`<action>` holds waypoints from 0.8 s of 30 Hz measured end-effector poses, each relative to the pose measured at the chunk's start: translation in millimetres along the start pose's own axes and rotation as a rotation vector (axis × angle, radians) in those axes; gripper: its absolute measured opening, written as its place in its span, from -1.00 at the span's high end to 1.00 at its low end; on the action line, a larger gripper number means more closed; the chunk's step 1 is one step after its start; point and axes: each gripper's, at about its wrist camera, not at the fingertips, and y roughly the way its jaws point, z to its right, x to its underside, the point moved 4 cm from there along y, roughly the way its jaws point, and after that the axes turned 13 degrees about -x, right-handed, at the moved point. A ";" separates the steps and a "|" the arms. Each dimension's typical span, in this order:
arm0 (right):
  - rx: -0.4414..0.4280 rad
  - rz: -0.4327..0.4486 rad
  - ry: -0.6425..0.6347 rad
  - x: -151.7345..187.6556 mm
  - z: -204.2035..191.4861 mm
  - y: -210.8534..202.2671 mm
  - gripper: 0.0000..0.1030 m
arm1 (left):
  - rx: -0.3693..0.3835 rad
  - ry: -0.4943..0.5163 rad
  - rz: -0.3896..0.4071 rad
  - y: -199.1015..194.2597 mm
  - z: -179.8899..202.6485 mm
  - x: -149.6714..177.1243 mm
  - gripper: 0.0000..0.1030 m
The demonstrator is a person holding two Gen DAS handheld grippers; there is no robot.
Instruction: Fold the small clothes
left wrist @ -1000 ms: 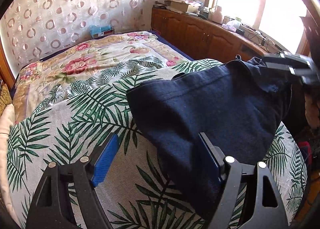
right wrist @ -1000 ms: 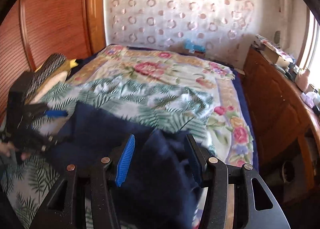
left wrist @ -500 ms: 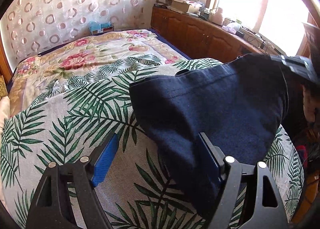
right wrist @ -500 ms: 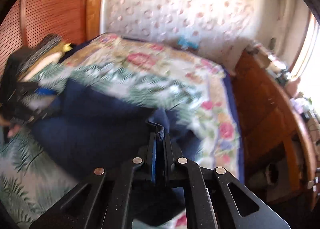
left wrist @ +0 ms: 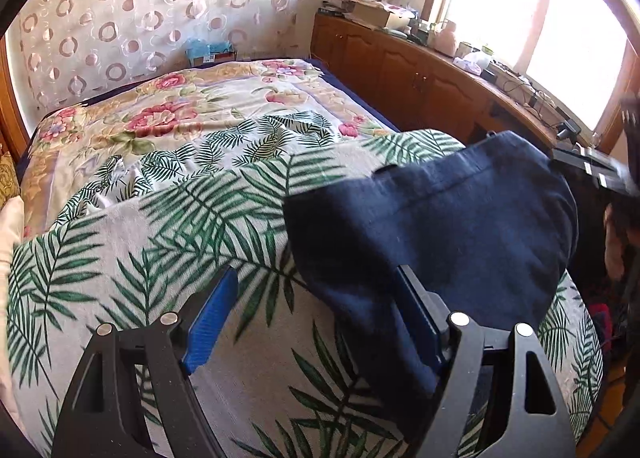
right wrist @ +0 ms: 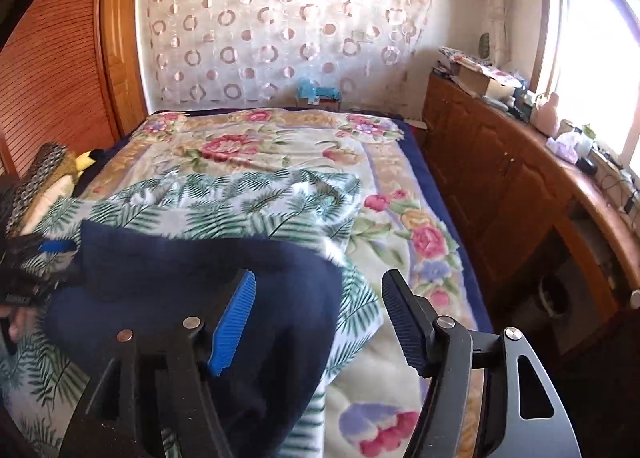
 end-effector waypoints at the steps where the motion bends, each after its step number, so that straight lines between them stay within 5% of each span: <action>1: -0.021 -0.013 0.008 6.2 -1.2 0.7 -0.33 | 0.001 -0.001 -0.002 1.9 -0.3 -2.6 -0.55; 11: -0.173 -0.106 0.113 16.4 40.3 35.5 -0.34 | 0.023 0.001 -0.041 23.3 4.0 -8.1 -0.54; 16: -0.229 -0.122 0.103 11.1 47.2 45.3 -0.34 | 0.051 -0.005 -0.024 22.7 4.1 -9.3 -0.38; 20: -0.254 -0.114 0.091 11.9 47.0 48.8 -0.09 | 0.054 -0.001 -0.010 22.5 6.8 -8.8 -0.33; 24: -0.271 -0.105 0.093 16.1 52.4 48.4 0.05 | 0.106 -0.015 -0.020 22.3 9.2 -10.5 0.08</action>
